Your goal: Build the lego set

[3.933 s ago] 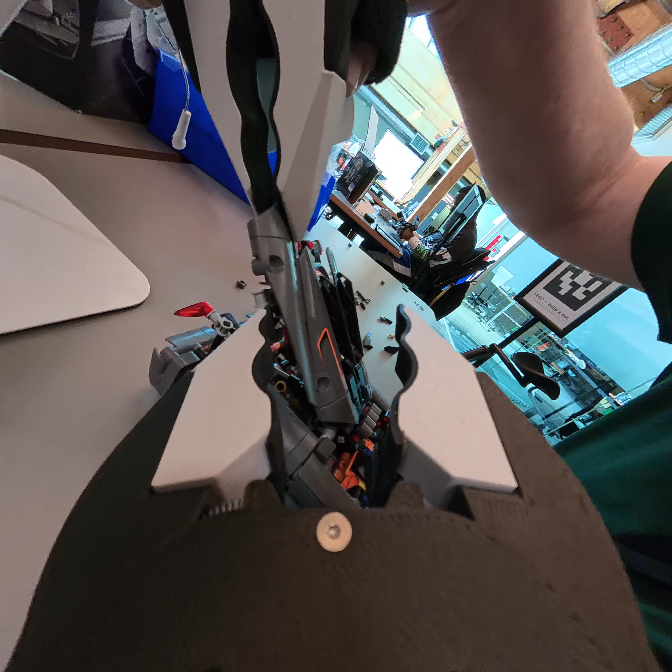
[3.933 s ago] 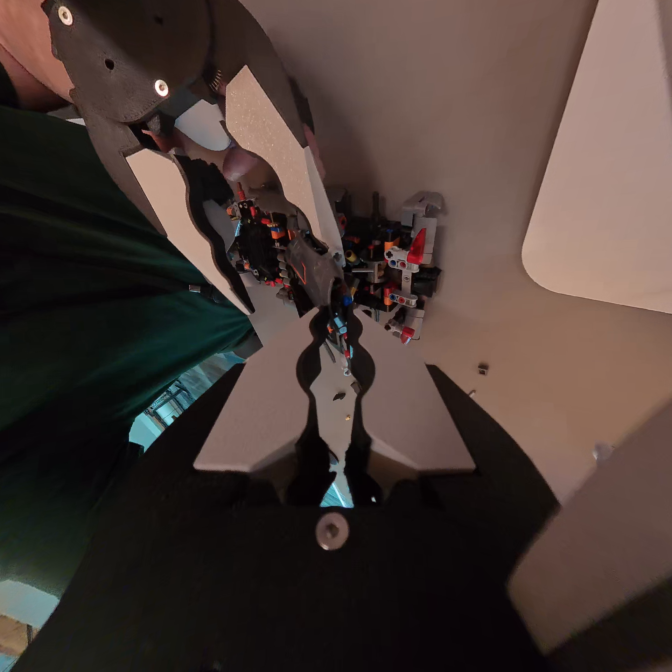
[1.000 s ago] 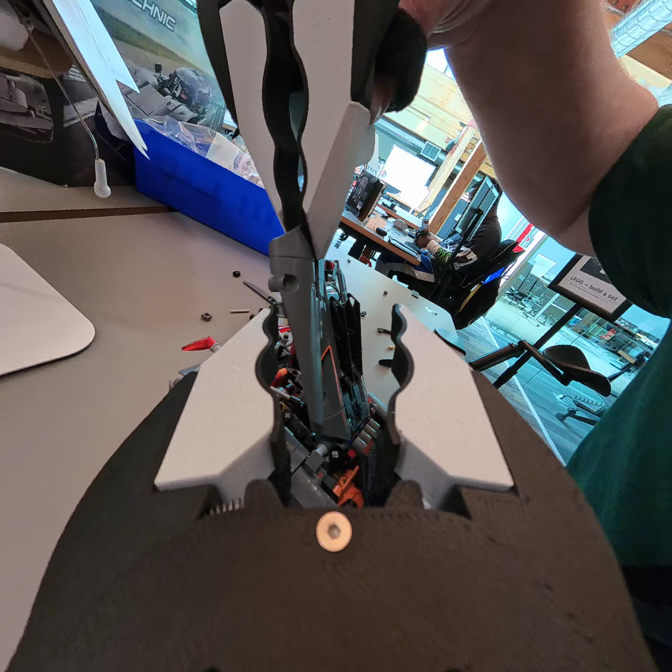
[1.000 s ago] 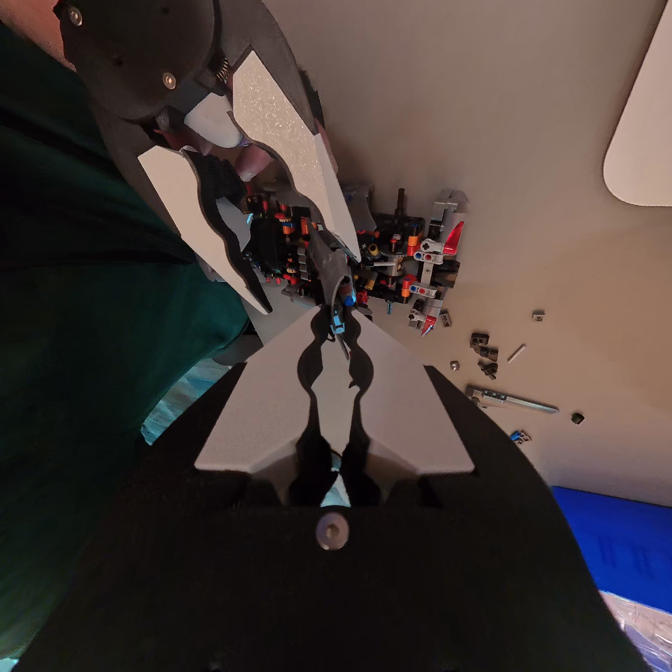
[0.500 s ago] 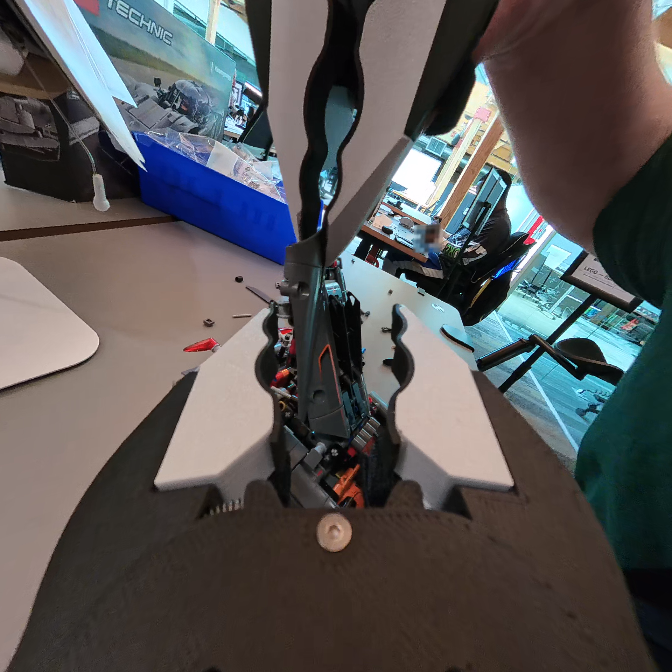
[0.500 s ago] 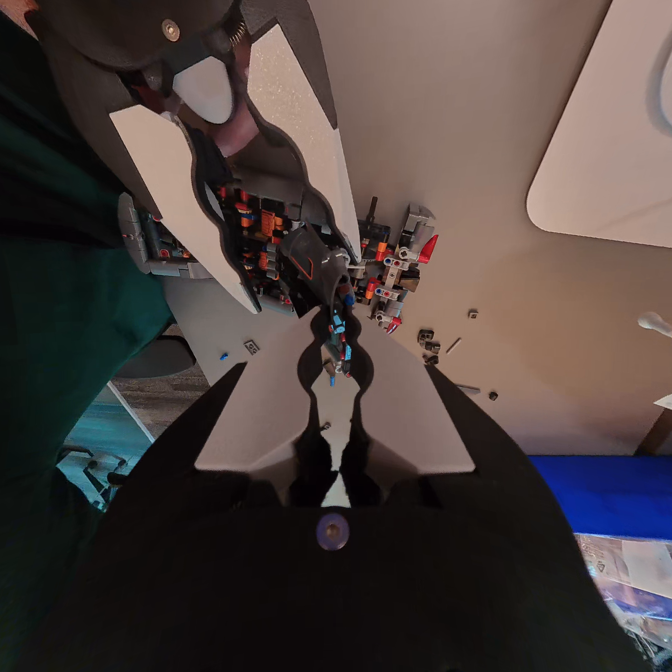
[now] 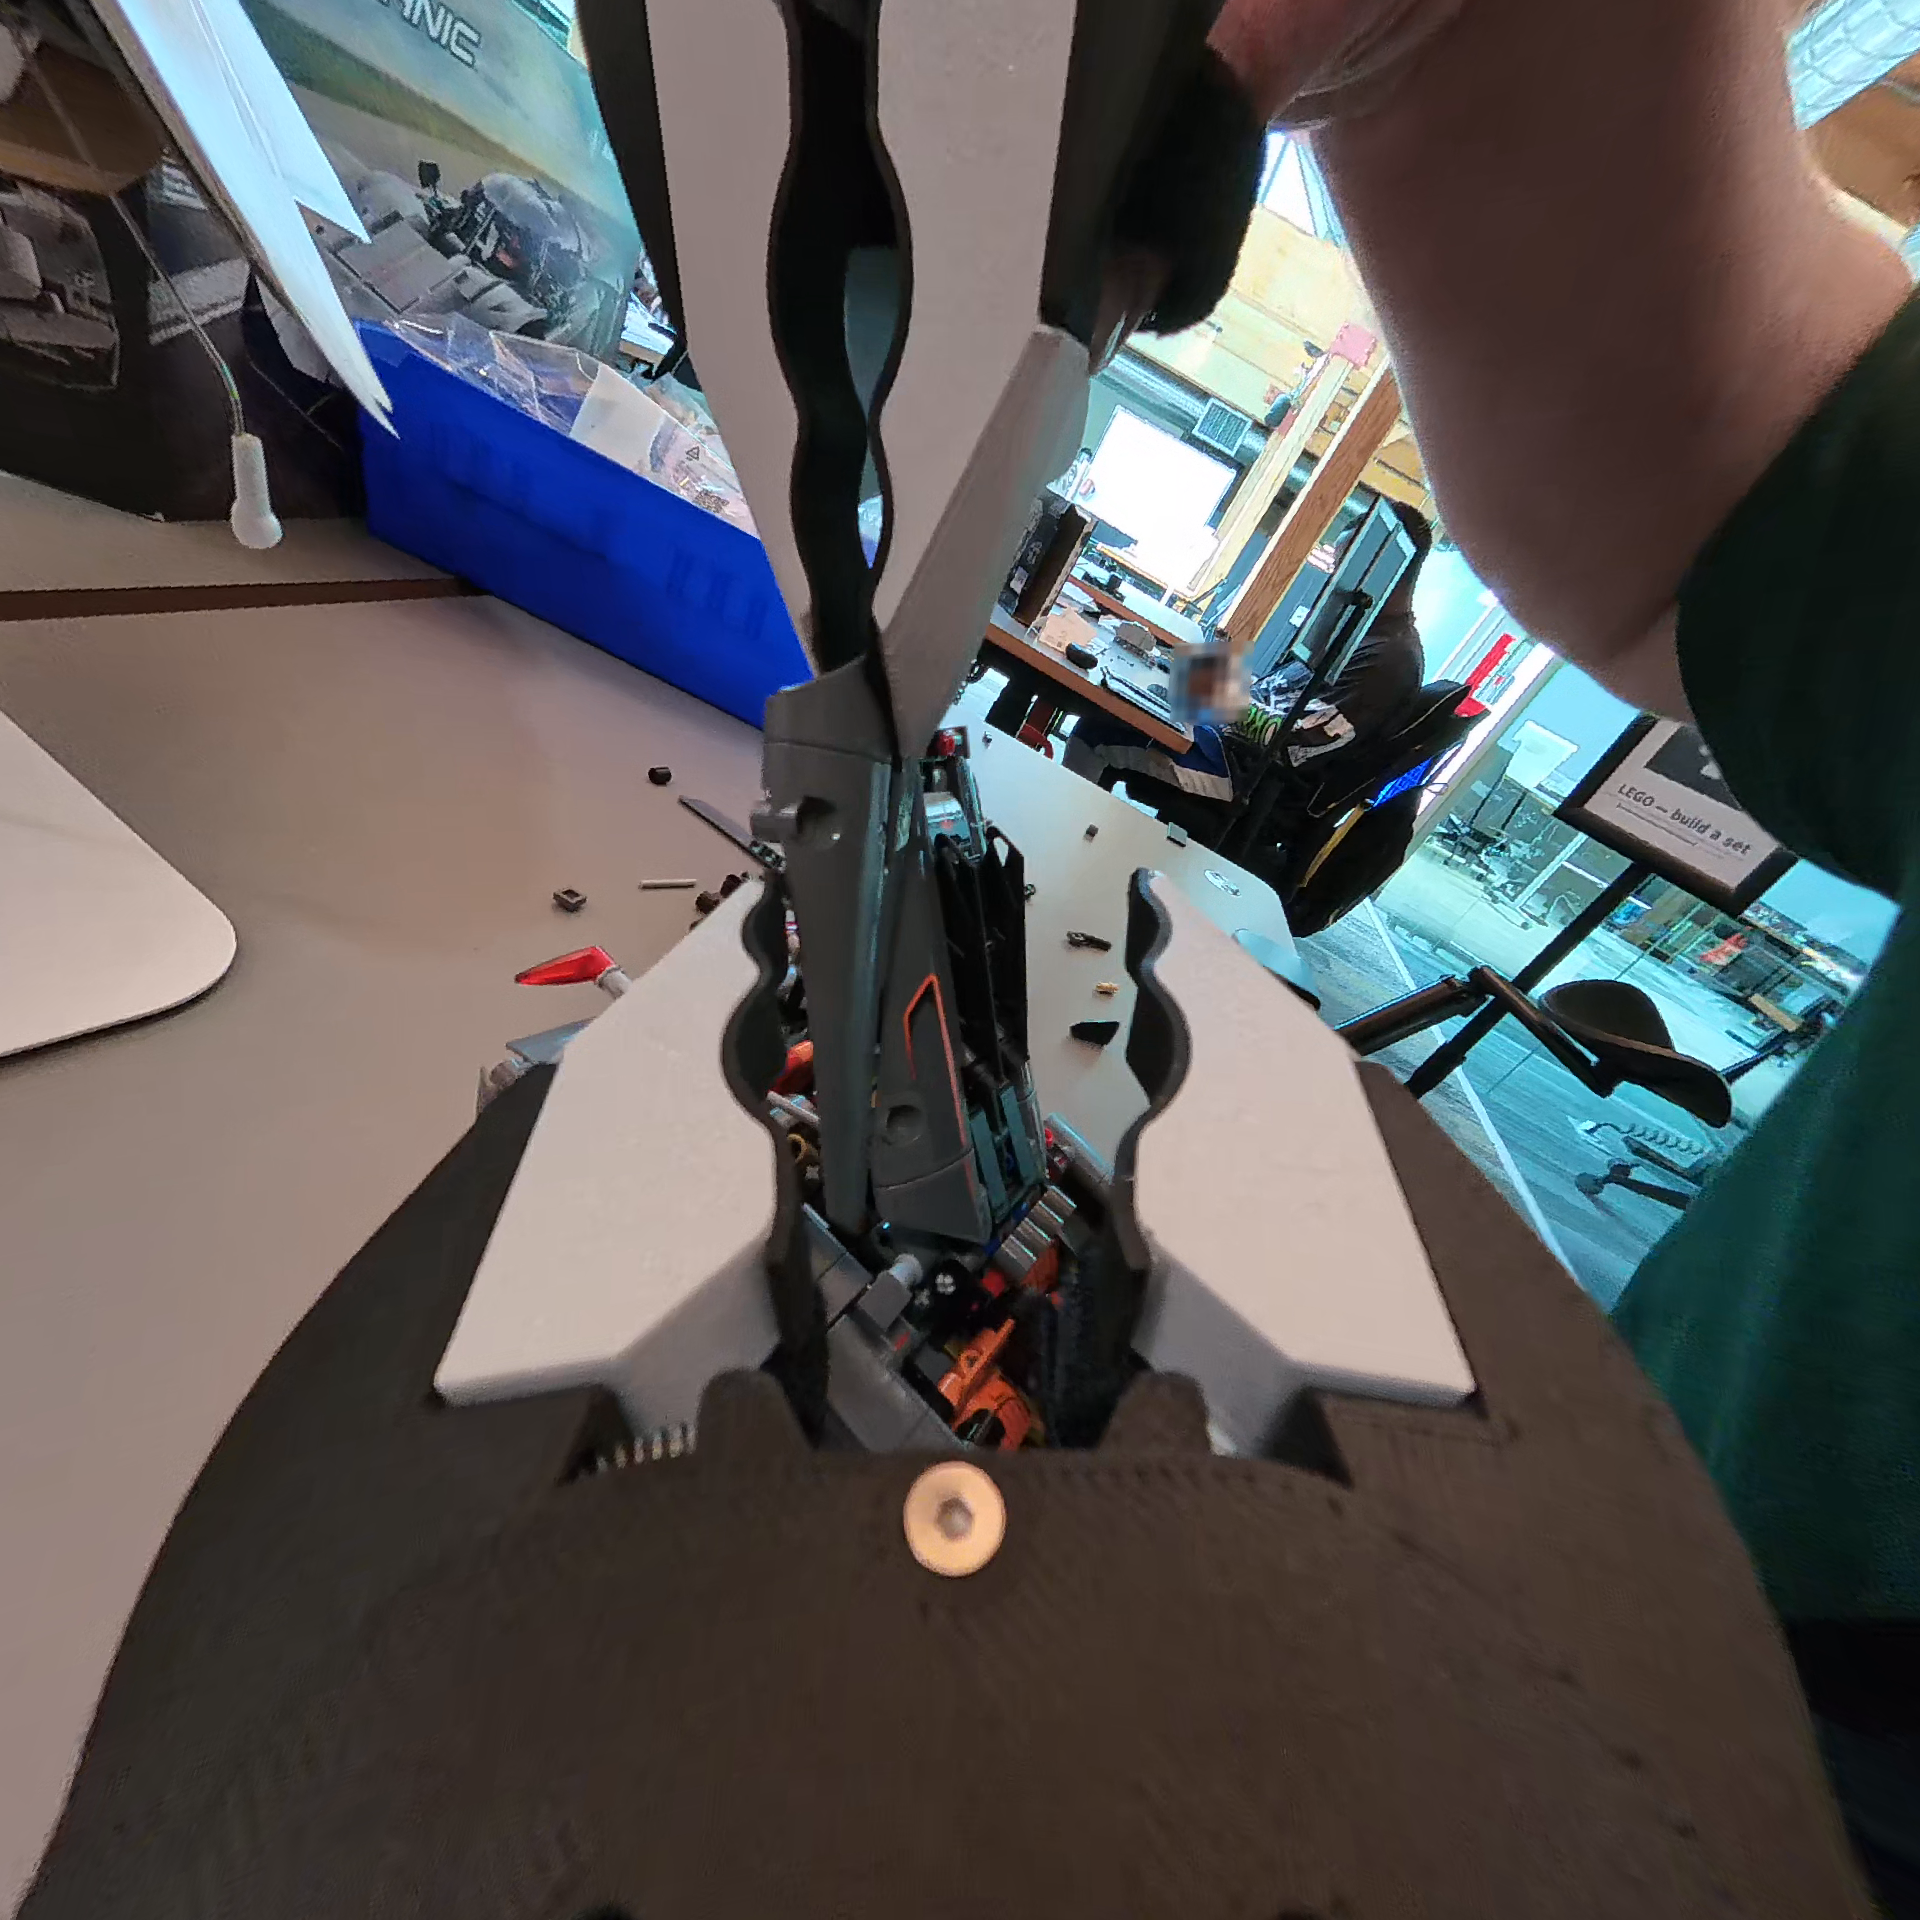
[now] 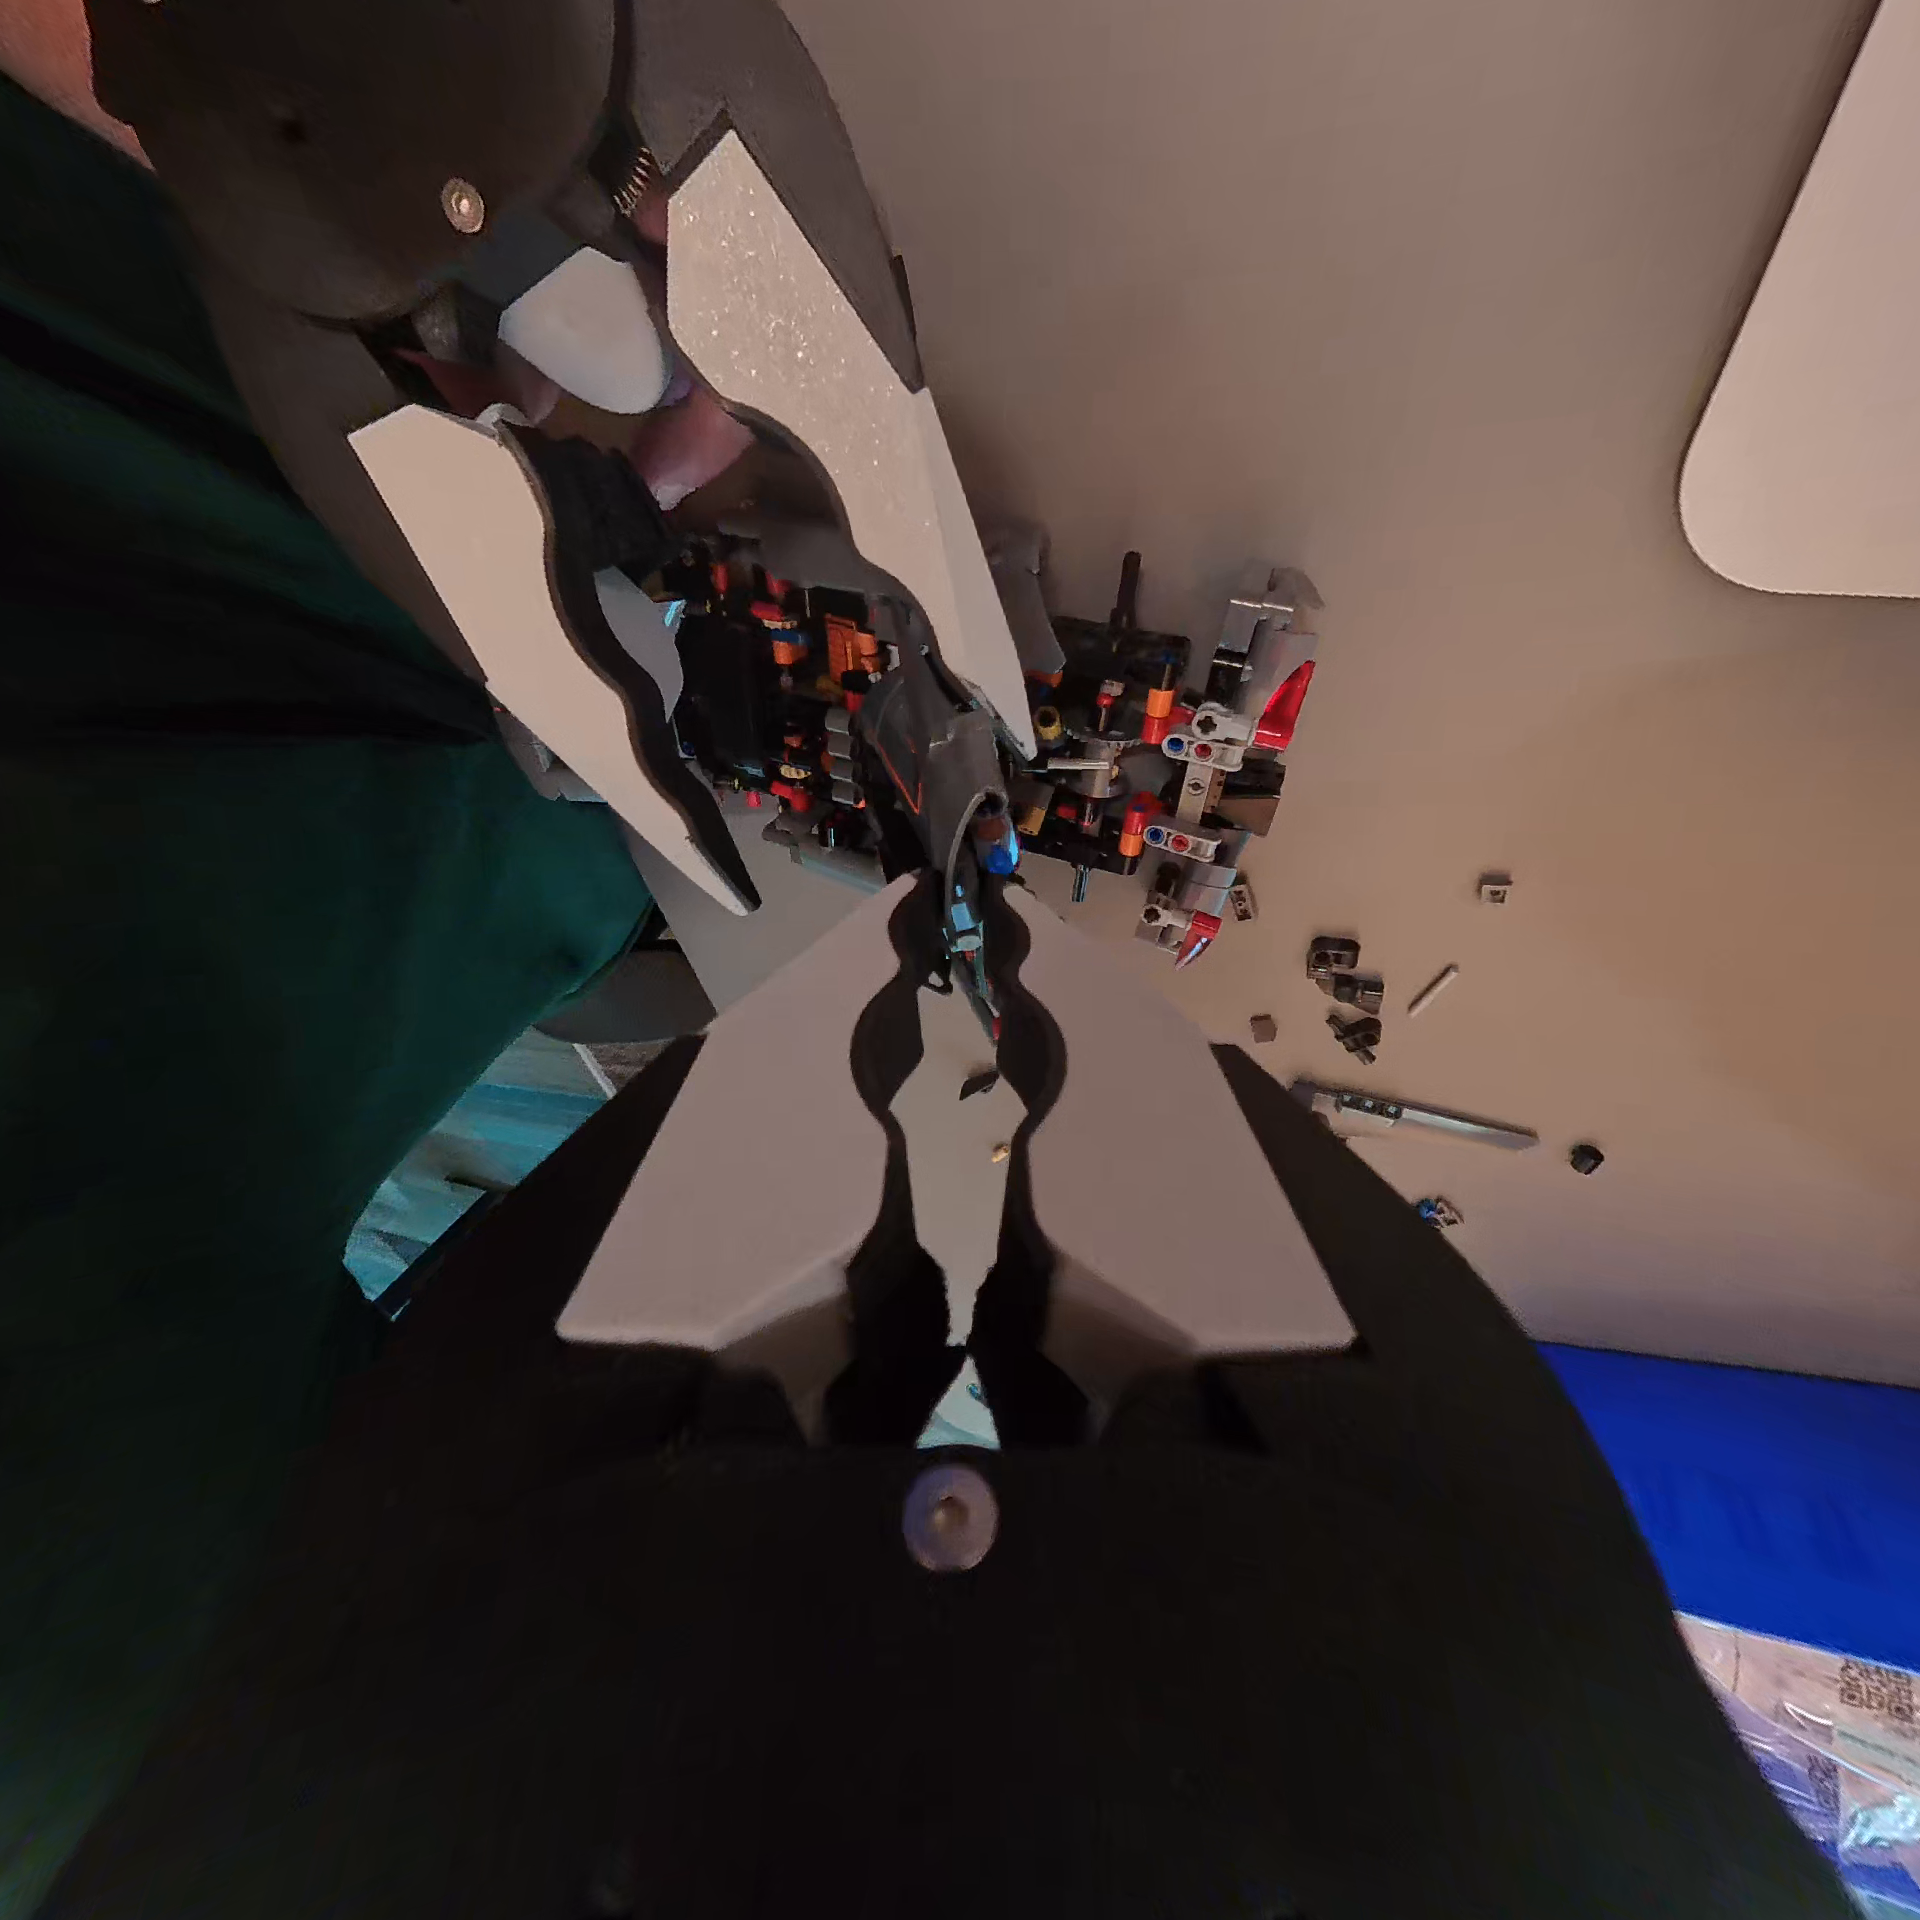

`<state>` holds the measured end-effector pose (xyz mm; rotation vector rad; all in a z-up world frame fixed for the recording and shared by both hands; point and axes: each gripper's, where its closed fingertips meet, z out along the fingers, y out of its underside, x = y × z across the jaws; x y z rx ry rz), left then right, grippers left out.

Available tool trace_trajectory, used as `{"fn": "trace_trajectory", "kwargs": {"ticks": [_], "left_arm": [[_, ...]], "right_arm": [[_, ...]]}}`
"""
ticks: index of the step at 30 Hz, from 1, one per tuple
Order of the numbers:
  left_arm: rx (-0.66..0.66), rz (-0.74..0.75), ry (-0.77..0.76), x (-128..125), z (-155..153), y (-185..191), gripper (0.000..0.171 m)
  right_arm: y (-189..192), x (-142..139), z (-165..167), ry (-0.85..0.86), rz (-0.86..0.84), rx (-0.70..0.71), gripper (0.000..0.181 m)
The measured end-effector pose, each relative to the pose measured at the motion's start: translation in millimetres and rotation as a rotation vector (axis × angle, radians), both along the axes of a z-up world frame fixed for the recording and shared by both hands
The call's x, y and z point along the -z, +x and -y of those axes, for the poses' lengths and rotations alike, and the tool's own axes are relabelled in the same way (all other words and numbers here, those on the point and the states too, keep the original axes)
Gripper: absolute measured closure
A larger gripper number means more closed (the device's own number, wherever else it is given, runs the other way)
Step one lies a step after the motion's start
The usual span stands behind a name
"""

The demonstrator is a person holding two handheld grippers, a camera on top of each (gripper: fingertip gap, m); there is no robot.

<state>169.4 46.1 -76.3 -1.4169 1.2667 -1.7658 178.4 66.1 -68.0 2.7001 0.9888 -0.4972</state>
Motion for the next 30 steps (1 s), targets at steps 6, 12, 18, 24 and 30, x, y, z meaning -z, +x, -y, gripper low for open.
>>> {"fn": "trace_trajectory", "kwargs": {"ticks": [6,12,18,24,30], "left_arm": [[0.032,-0.003,-0.068,1,-3,0,0.109],[0.098,-0.022,-0.208,6,-15,-2,0.126],[0.122,-0.014,-0.264,6,-27,-7,0.151],[0.192,-0.037,-0.318,12,-24,-7,0.158],[0.178,0.022,-0.309,2,-32,-9,0.161]], "right_arm": [[1,2,-1,-0.031,0.01,-0.017,0.176],[-1,6,-5,-0.08,0.011,-0.024,0.176],[-5,12,-4,-0.154,-0.009,-0.056,0.176],[-8,19,-1,-0.198,-0.016,-0.069,0.176],[-9,8,-7,-0.178,-0.045,-0.052,0.175]]}}
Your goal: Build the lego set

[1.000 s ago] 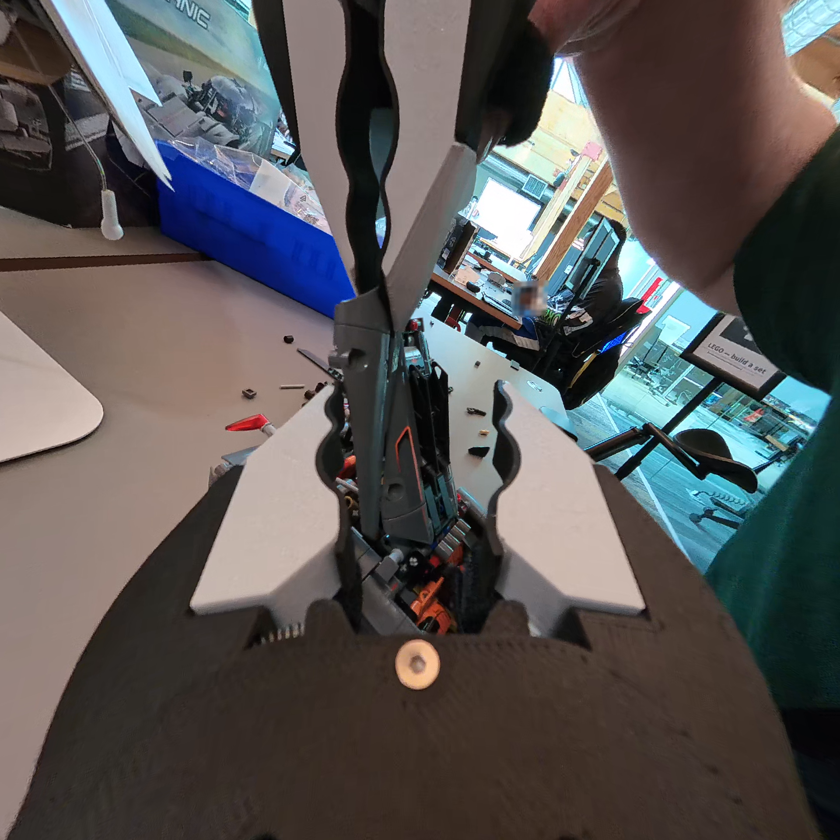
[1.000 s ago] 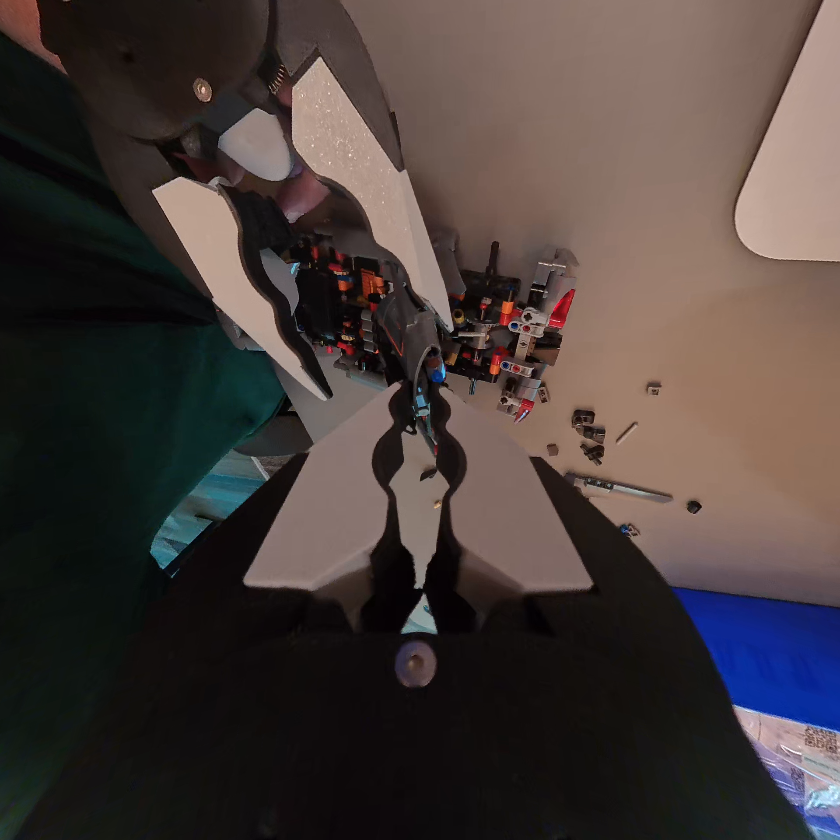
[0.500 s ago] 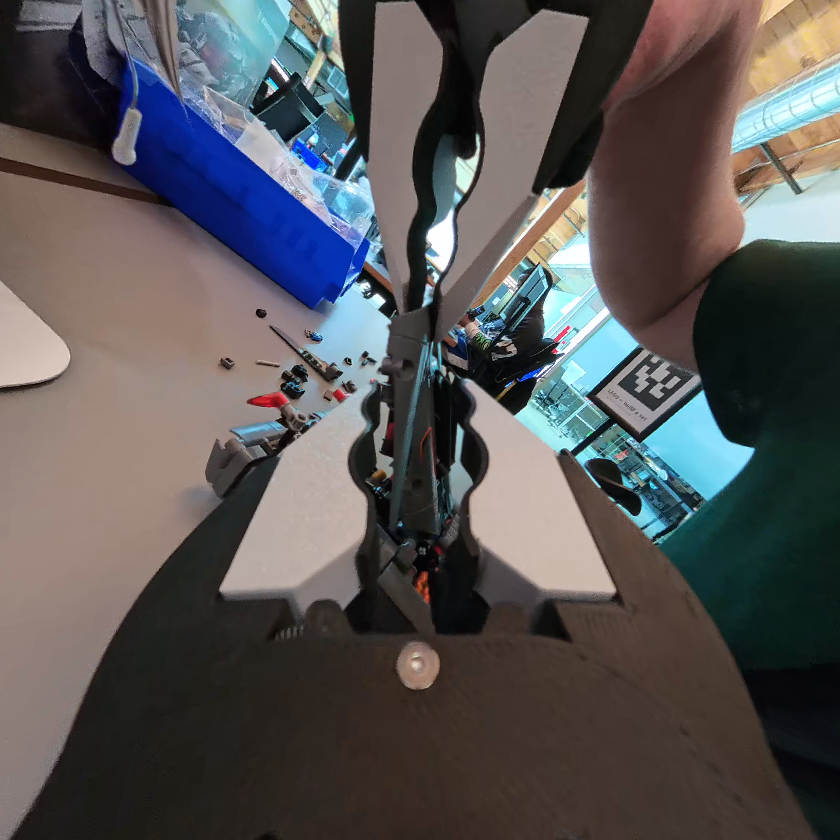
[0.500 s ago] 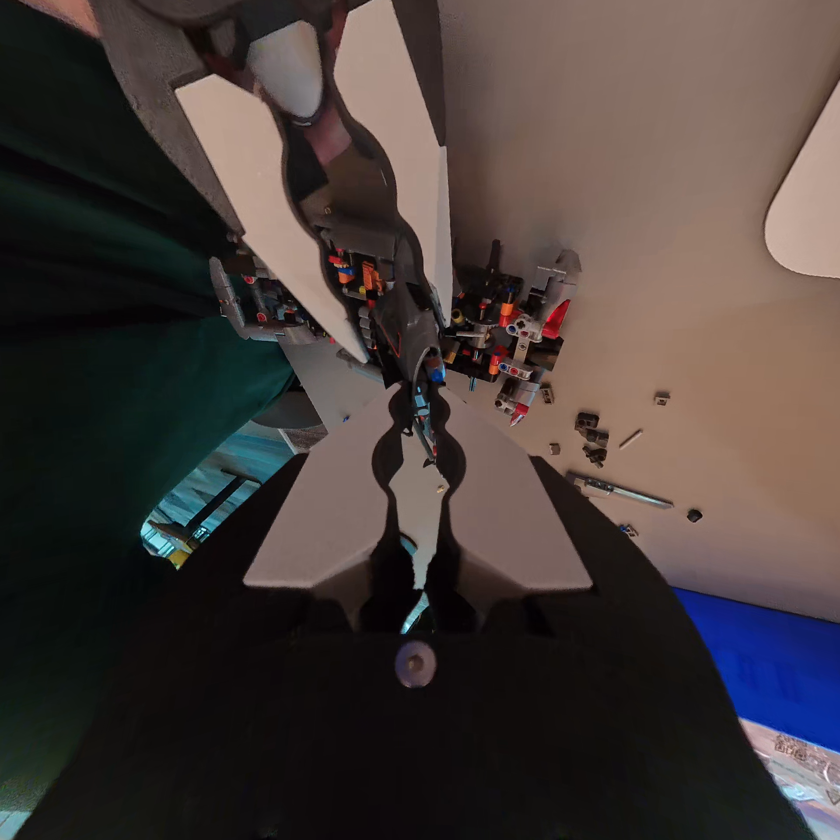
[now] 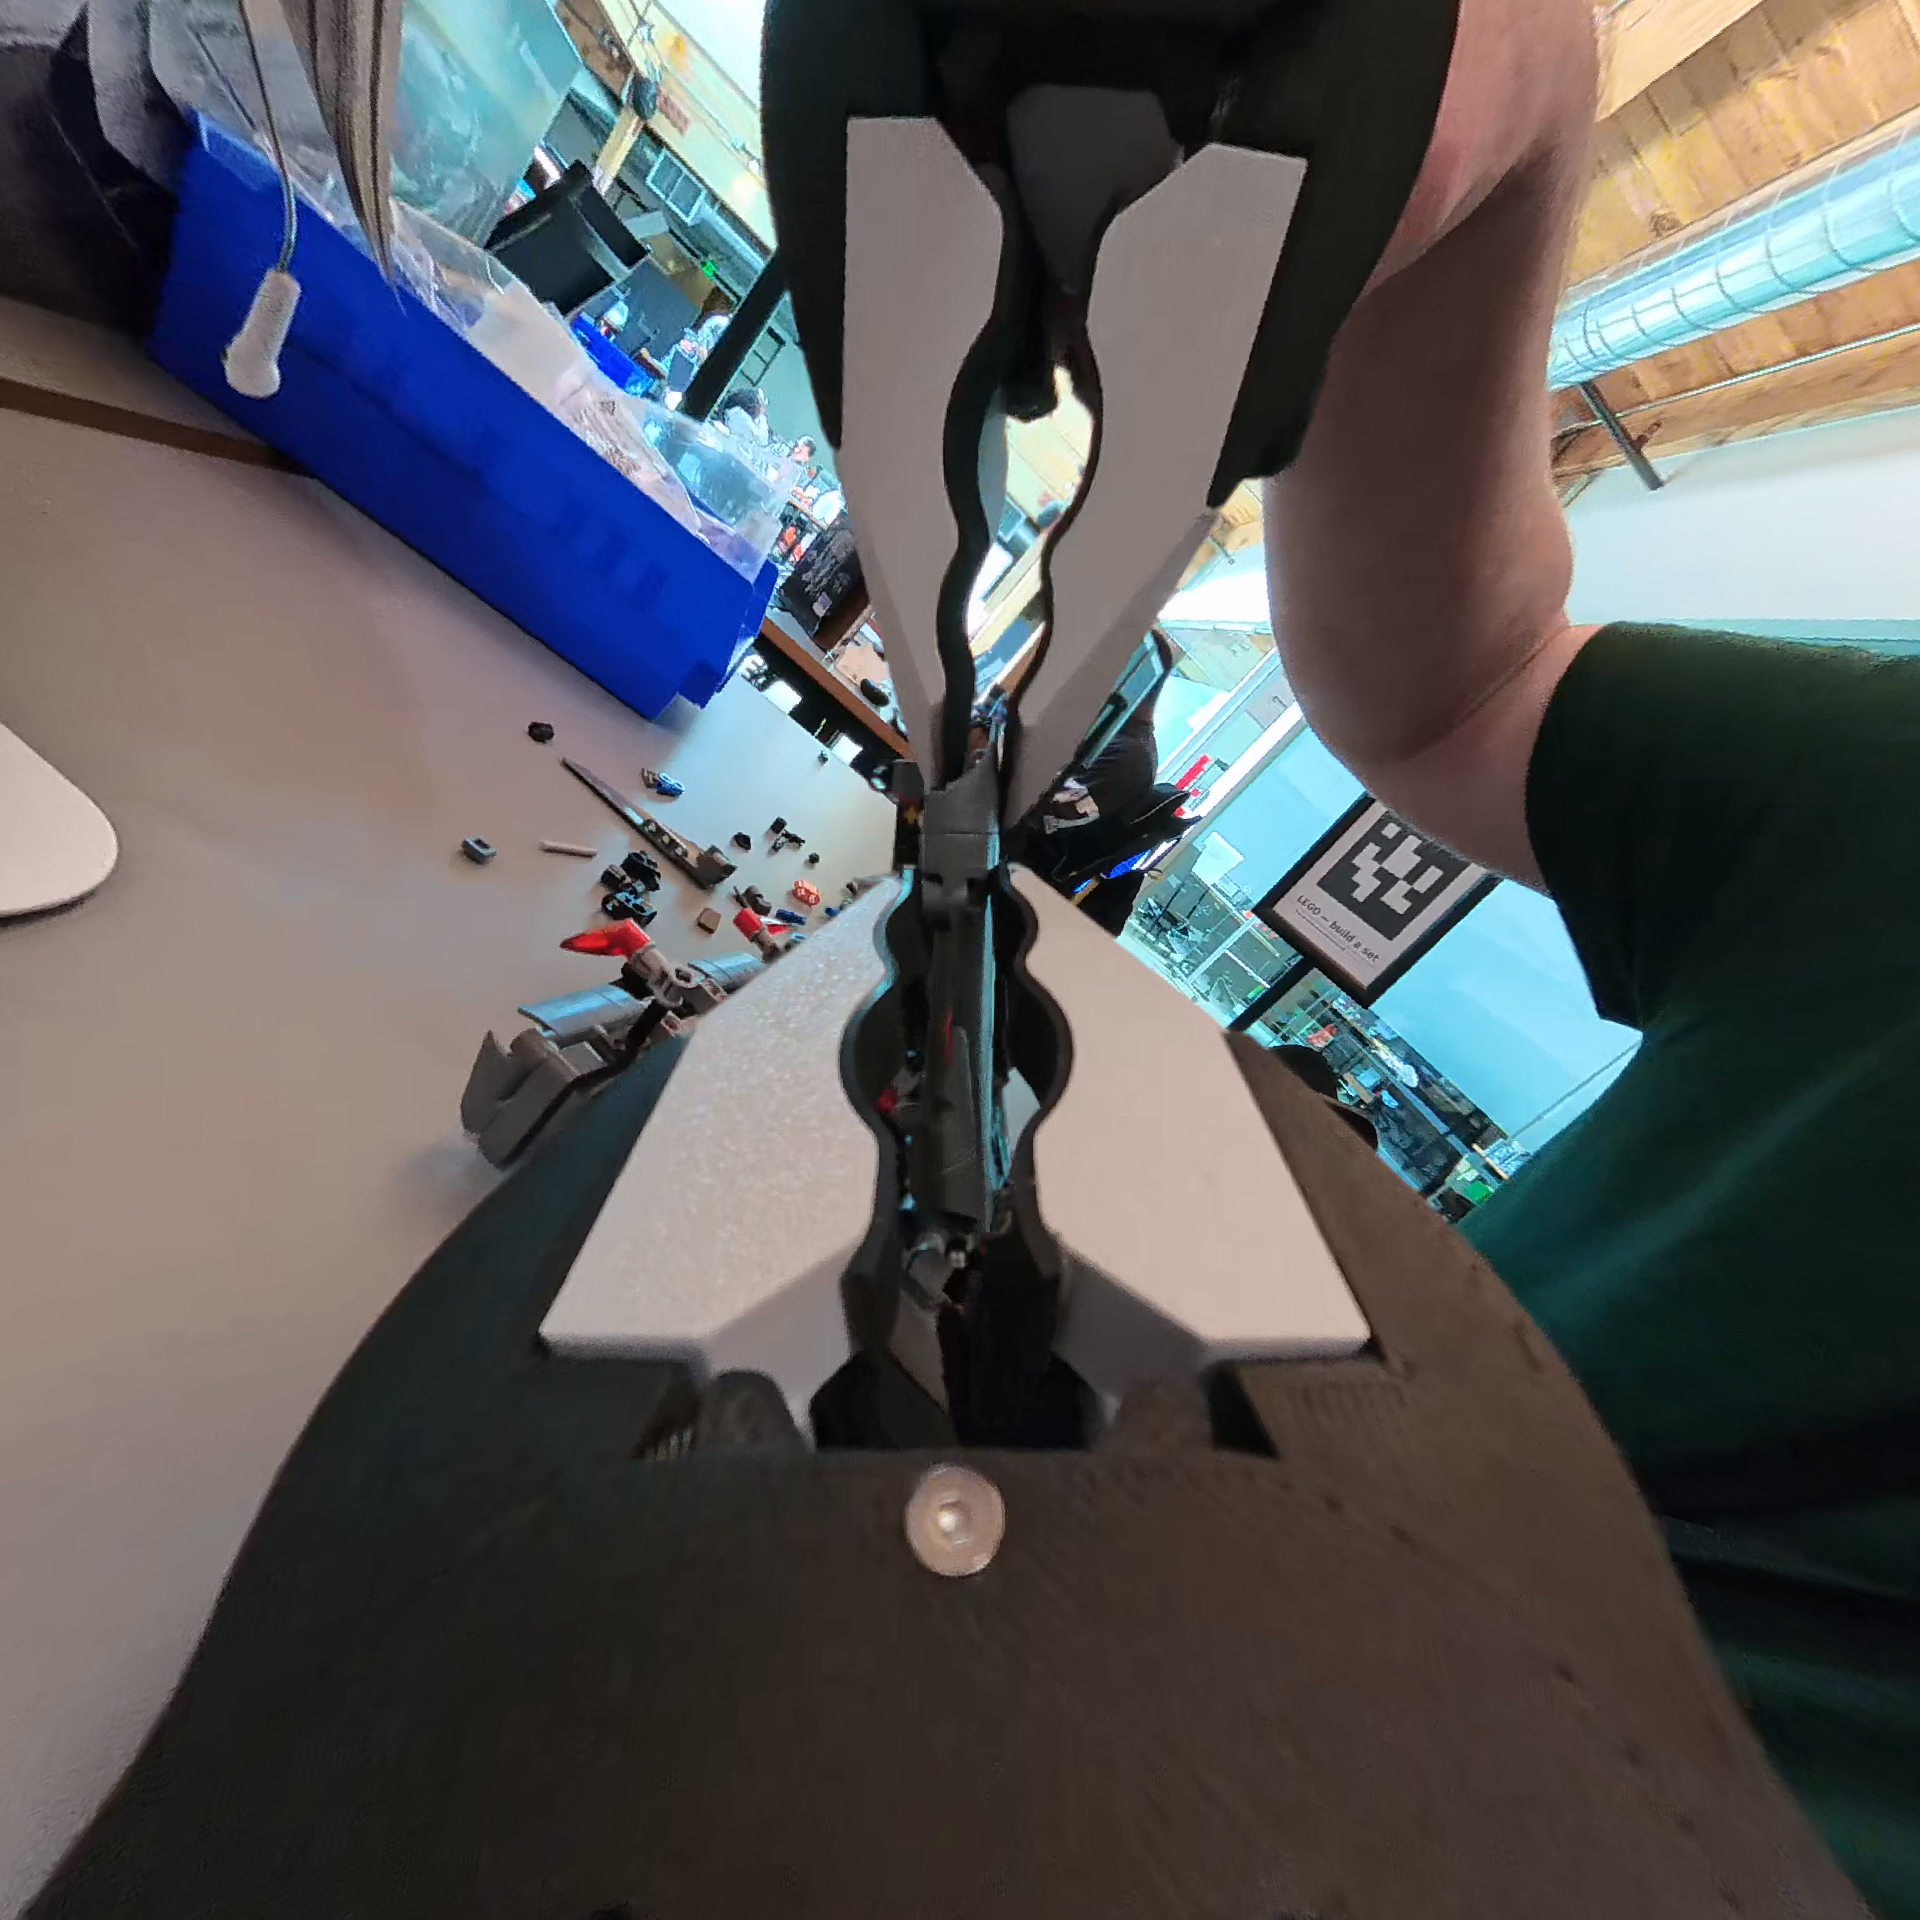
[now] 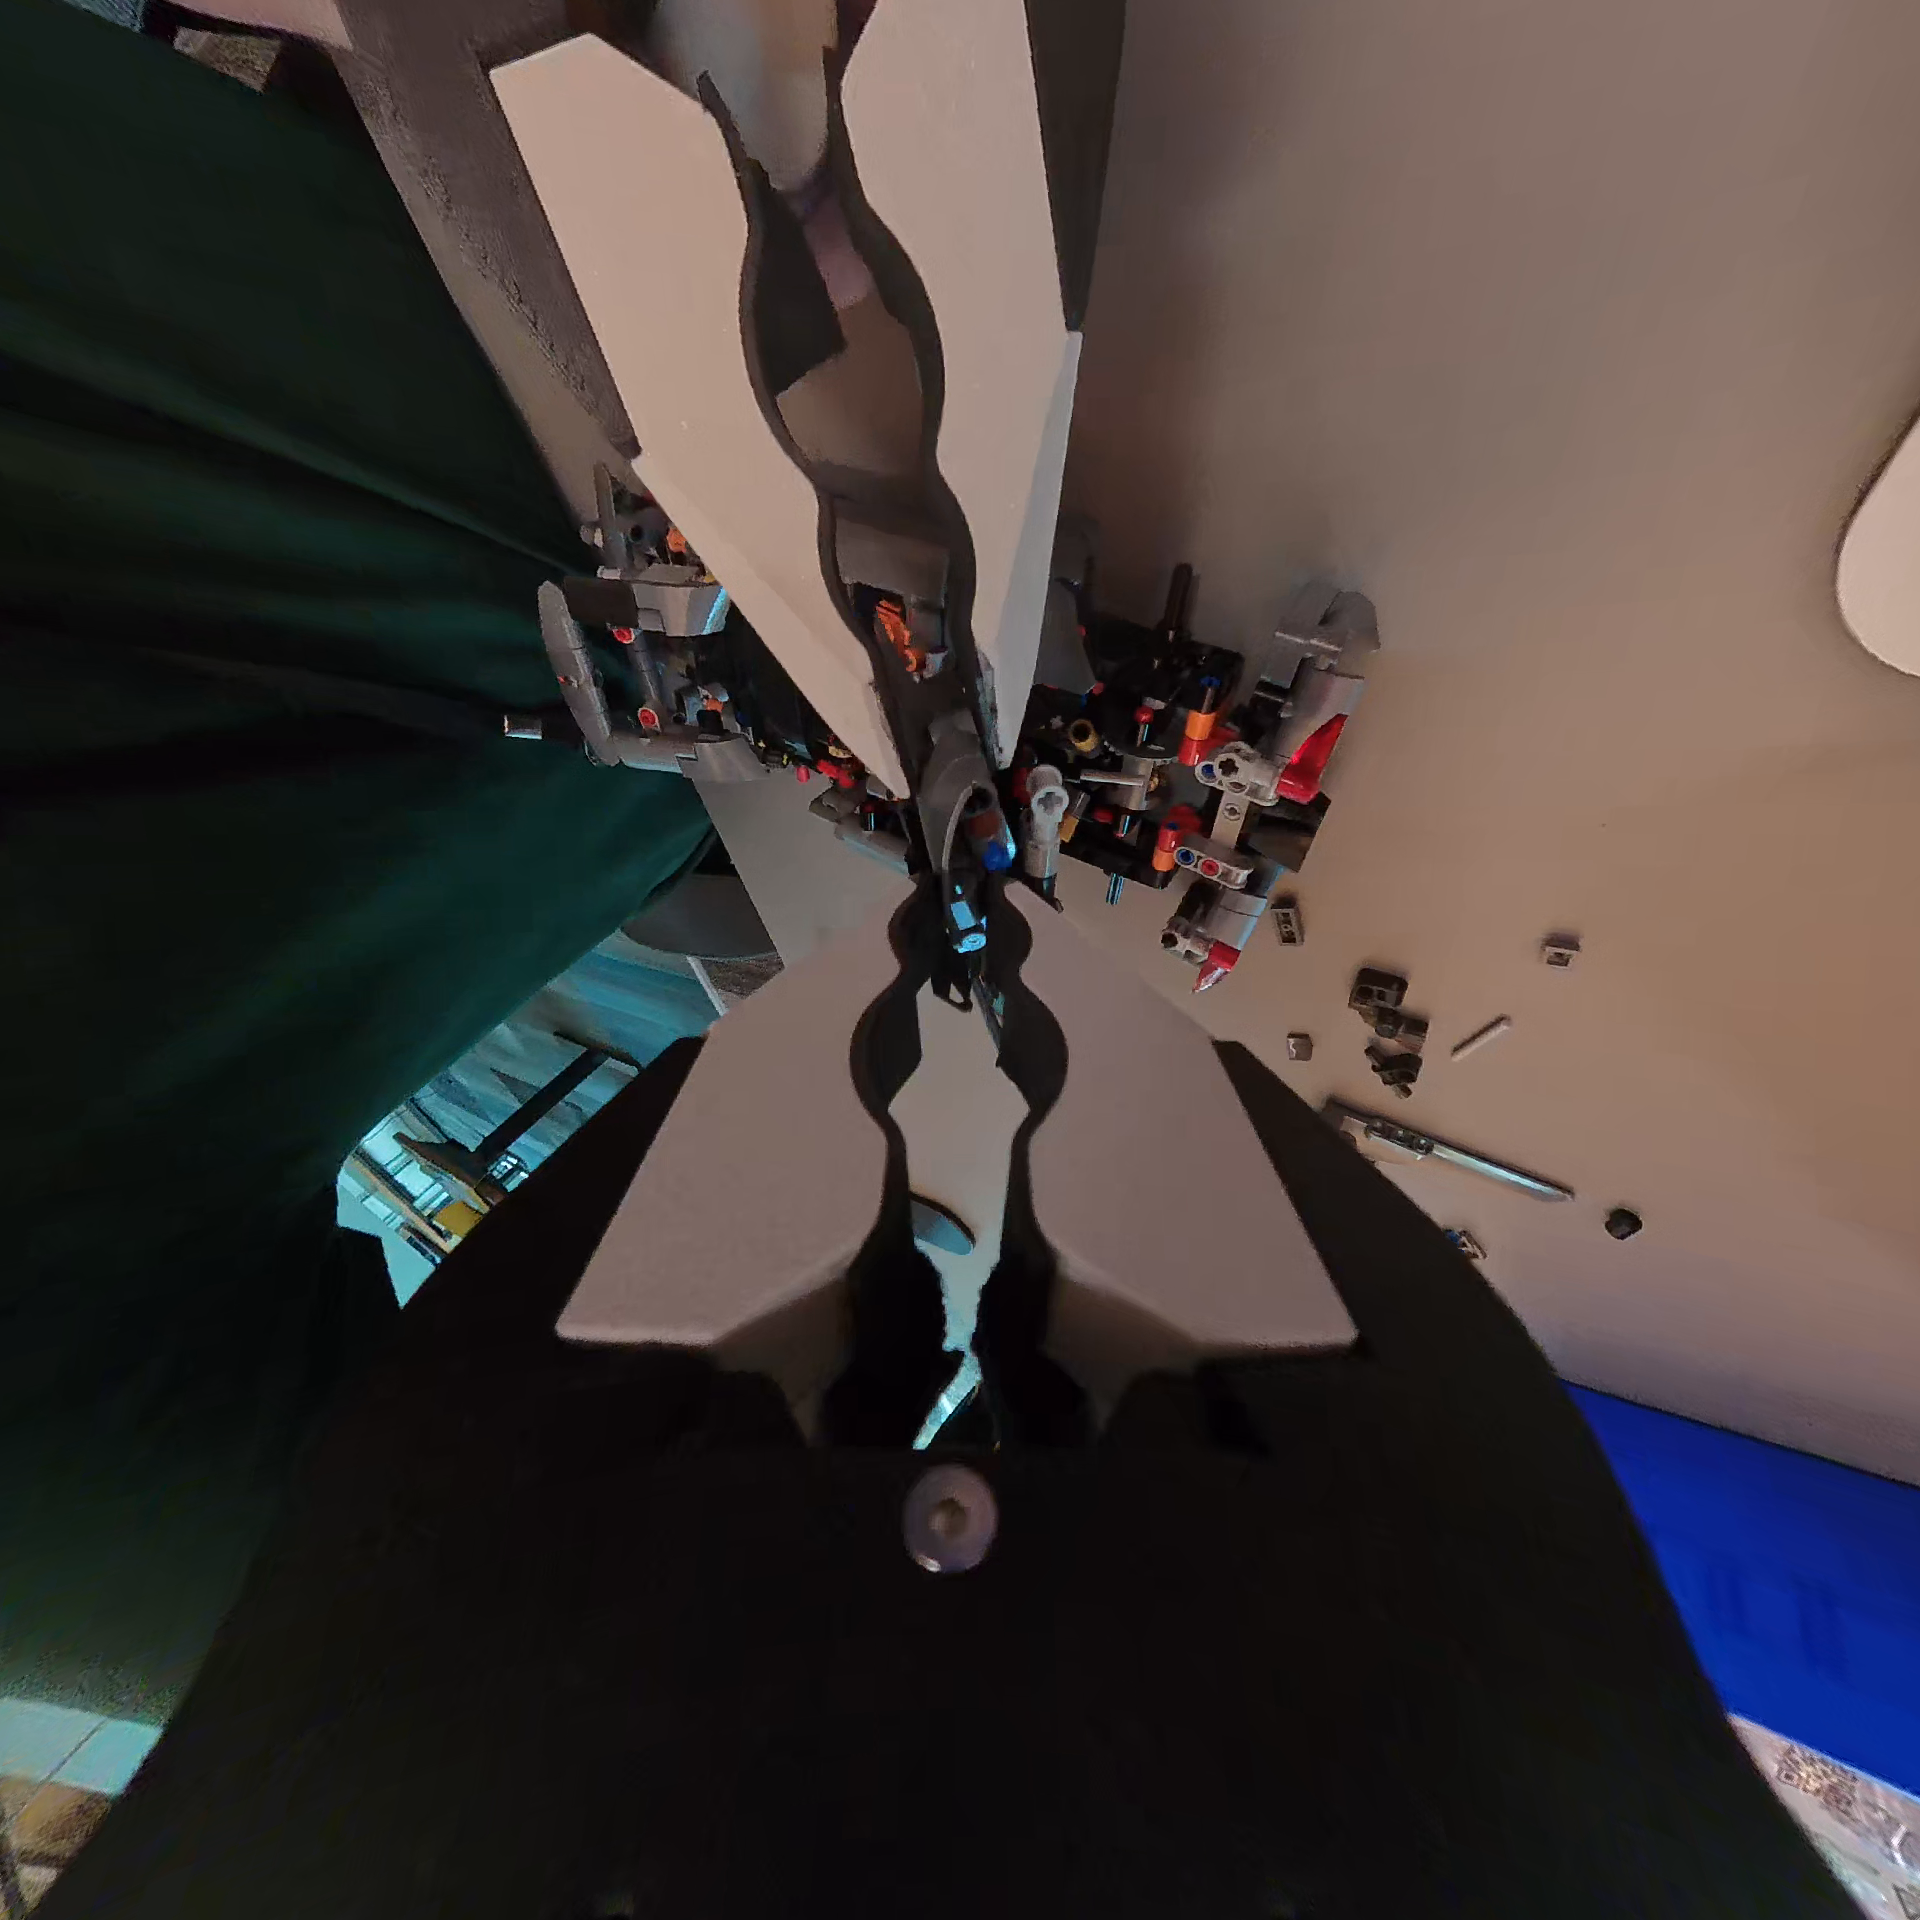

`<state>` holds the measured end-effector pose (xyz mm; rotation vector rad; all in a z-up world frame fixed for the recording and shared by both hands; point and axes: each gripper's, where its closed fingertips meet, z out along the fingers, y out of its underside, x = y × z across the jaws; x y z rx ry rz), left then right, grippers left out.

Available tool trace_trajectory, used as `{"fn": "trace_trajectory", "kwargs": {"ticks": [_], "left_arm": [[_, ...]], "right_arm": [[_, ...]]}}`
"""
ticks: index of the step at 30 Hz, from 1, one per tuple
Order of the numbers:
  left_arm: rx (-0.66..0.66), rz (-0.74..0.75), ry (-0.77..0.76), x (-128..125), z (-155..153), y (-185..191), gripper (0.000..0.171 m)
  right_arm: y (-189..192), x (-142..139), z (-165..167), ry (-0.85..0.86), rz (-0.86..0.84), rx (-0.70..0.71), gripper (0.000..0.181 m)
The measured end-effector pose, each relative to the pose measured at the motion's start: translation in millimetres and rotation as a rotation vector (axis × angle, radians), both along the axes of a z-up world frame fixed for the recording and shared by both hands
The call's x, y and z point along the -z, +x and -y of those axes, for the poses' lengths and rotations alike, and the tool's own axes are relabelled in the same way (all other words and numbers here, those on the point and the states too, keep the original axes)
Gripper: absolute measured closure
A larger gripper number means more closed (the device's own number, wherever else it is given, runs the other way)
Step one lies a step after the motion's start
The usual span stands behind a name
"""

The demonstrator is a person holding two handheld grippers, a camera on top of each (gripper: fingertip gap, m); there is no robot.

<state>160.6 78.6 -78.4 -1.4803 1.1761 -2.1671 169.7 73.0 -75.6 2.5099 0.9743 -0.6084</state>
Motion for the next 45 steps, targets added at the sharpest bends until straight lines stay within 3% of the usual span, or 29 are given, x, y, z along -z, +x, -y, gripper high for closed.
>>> {"fn": "trace_trajectory", "kwargs": {"ticks": [6,9,17,20,24,28,31,34,38,45], "left_arm": [[-0.01,0.002,-0.063,5,-3,4,0.161],[-0.002,0.008,-0.087,4,-3,4,0.162],[0.004,0.001,-0.069,5,-5,4,0.162],[-0.003,-0.004,-0.069,5,-11,2,0.162],[-0.004,-0.005,-0.072,5,-16,1,0.162],[-0.035,0.001,-0.053,3,-27,-3,0.161],[-0.069,0.007,-0.05,2,-38,-7,0.162],[-0.09,0.012,-0.054,1,-42,-10,0.162],[-0.09,0.016,-0.022,-3,-37,-10,0.162],[-0.123,0.037,-0.012,-12,-43,-18,0.163]], "right_arm": [[4,4,-8,0.021,0.043,-0.016,0.173],[1,-1,-7,0.005,0.019,0.024,0.158],[8,-33,-9,0.312,-0.049,0.19,0.125],[18,-42,21,0.445,-0.022,0.307,0.126],[22,-21,72,0.55,-0.046,0.578,0.125],[3,40,108,0.534,-0.168,0.83,0.121],[-12,80,118,0.509,-0.239,0.971,0.117],[-22,99,117,0.542,-0.241,1.014,0.125],[-13,102,112,0.62,-0.196,1.044,0.141],[-6,102,101,0.647,-0.235,0.947,0.144]]}}
